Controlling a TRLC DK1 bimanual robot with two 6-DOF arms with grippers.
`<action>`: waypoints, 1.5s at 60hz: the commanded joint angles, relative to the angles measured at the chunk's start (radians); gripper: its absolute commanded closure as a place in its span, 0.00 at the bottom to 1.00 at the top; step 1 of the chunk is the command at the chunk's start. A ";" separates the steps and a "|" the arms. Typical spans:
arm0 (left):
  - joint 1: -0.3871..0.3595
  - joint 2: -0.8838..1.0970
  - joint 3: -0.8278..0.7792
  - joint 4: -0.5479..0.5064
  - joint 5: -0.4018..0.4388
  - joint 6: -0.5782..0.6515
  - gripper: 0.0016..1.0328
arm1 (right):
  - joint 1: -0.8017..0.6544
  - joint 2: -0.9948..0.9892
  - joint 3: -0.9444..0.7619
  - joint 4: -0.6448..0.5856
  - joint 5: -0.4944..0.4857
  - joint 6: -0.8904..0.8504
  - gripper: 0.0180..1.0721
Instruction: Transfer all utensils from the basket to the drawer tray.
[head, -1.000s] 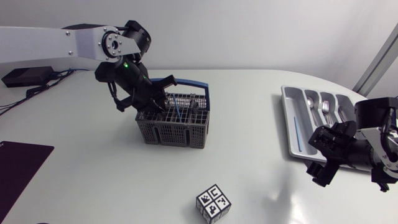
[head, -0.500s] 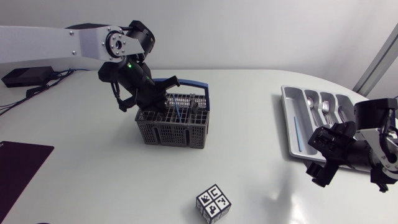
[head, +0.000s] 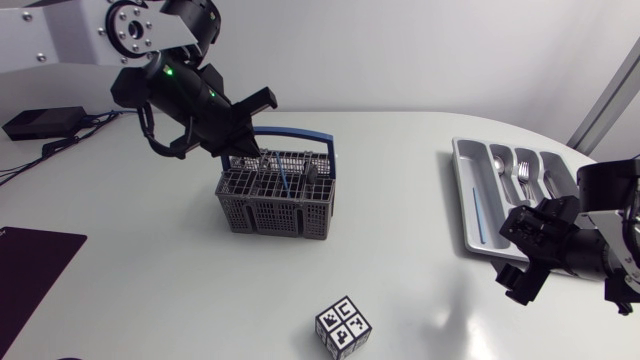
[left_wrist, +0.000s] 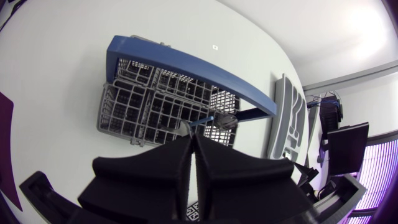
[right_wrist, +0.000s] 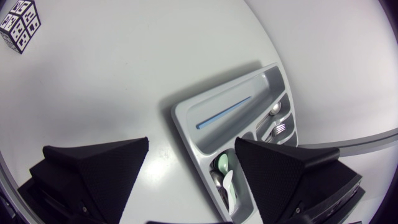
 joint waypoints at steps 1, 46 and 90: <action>0.009 -0.047 -0.043 -0.009 0.019 0.007 0.97 | 0.012 -0.022 -0.009 -0.024 0.011 0.002 0.05; -0.097 -0.324 -0.269 0.156 0.292 0.363 0.97 | 0.135 -0.194 0.210 -0.358 -0.265 0.173 0.05; -0.422 -0.246 -0.241 -0.054 0.401 0.781 0.97 | 0.702 -0.055 0.281 -0.298 -0.526 0.403 0.14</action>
